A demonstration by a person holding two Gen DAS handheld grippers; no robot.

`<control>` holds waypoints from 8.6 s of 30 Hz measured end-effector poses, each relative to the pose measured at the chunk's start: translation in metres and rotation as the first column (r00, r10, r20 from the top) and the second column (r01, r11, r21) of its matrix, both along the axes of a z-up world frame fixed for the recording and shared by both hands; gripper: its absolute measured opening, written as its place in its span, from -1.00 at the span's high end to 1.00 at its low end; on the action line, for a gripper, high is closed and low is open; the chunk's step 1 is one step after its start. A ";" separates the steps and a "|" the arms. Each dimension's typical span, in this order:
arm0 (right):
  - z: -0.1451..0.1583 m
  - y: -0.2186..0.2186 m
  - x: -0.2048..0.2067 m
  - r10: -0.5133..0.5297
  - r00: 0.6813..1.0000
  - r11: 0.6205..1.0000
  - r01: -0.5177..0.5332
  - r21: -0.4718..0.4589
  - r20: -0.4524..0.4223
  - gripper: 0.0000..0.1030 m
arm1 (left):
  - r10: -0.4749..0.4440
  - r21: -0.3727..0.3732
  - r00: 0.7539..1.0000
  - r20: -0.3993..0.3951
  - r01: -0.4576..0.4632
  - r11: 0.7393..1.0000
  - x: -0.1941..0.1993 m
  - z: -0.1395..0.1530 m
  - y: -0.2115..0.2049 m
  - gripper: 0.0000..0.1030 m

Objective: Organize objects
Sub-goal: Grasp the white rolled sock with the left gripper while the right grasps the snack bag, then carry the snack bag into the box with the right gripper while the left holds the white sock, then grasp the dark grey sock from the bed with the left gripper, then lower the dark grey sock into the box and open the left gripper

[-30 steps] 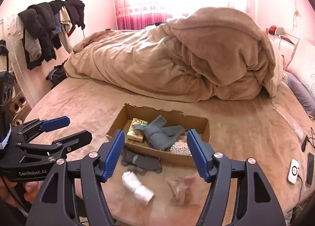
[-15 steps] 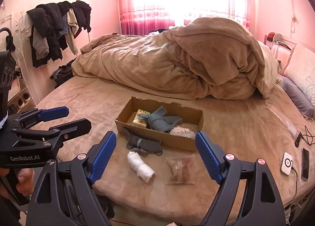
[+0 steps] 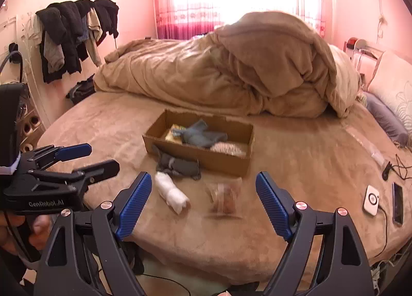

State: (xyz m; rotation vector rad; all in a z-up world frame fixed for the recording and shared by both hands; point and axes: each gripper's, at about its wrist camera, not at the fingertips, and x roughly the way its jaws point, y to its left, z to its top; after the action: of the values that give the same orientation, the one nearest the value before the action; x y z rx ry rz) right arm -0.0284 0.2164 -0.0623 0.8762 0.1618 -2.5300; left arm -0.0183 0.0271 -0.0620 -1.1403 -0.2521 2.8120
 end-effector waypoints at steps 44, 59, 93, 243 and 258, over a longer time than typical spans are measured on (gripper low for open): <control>-0.142 -0.011 -0.114 0.023 0.963 0.999 -0.032 0.030 0.270 0.07 | -0.093 -0.114 0.986 0.136 0.108 0.988 -0.098 -0.141 0.026 -0.29; -0.064 0.004 -0.071 -0.015 0.982 0.999 0.021 -0.030 0.187 0.07 | -0.079 -0.021 0.995 0.055 0.080 0.997 -0.057 -0.053 0.018 -0.22; 0.040 -0.018 -0.124 -0.044 0.998 0.995 0.046 -0.088 0.033 0.07 | -0.025 0.008 0.996 -0.080 0.025 1.000 -0.112 0.076 -0.032 -0.23; -0.068 0.011 -0.069 -0.092 0.984 0.993 0.102 -0.063 0.152 -0.31 | -0.010 -0.007 0.997 -0.081 0.010 1.000 -0.074 -0.021 -0.016 0.65; 0.026 0.015 -0.109 -0.137 0.989 0.982 0.144 -0.123 0.064 -0.31 | -0.035 -0.023 0.998 -0.059 0.034 0.999 -0.128 0.040 -0.039 0.63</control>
State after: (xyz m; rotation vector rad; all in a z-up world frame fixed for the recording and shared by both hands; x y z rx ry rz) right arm -0.1376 0.2309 -0.0363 0.9347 -0.0809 -2.6088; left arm -0.1458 -0.0116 -0.0219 -1.0535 -0.1960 2.8196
